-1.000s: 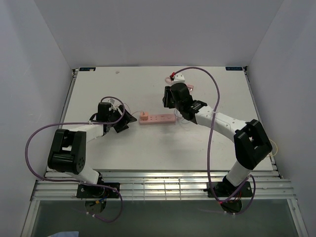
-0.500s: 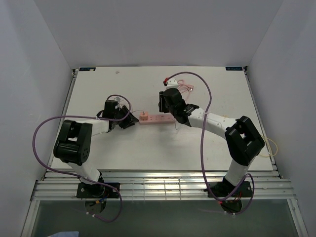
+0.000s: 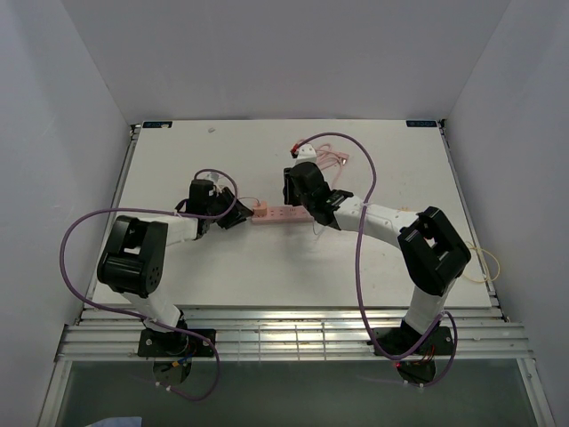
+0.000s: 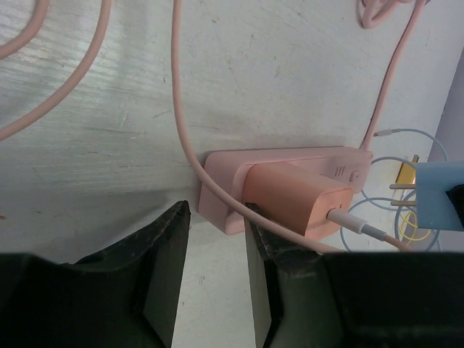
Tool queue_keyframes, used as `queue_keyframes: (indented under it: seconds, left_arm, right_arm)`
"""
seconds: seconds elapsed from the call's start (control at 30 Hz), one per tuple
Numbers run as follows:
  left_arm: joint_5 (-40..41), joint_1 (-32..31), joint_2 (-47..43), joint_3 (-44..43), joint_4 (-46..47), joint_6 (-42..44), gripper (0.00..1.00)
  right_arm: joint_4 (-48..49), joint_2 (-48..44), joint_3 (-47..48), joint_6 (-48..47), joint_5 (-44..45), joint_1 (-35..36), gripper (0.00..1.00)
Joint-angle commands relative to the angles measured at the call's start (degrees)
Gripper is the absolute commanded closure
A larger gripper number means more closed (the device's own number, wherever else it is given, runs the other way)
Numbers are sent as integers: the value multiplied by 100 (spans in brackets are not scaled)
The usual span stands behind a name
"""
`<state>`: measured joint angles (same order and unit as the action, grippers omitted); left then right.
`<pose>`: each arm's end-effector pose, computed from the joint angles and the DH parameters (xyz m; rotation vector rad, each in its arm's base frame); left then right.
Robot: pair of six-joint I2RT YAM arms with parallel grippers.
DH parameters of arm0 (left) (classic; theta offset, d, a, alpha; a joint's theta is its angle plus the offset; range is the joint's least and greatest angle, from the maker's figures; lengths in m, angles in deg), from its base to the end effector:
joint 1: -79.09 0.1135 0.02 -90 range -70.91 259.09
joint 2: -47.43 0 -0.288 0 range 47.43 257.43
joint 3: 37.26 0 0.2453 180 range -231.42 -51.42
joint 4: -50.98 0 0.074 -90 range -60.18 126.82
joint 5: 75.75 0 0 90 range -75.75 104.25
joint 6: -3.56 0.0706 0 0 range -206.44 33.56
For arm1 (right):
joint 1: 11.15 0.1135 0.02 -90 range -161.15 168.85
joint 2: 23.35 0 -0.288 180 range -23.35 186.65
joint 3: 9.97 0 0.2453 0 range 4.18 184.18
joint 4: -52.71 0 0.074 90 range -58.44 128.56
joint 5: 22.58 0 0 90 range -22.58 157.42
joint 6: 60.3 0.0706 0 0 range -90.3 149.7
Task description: Insert the plug
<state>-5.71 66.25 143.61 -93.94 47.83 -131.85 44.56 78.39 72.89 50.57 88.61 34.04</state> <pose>0.3296 -0.0998 0.1487 -0.5021 2.3880 -0.8932 0.3249 0.2908 0.2526 -0.1986 2.0167 0.3564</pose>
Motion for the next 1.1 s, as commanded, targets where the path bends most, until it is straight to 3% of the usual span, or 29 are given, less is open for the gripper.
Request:
queue_keyframes:
  seconds: [0.0,0.37,0.63,1.07]
  left_arm:
    - [-130,-25,14,34,288,-30,53]
    - [-157,-157,287,25,332,120,64]
    - [-113,-245,349,112,323,111,75]
    - [116,-351,278,262,341,-91,79]
  right_arm:
    - [367,4,64,49,193,34,92]
    - [376,162,108,58,298,130,92]
    - [490,391,107,120,1088,464,92]
    - [665,751,293,208,1967,772,92]
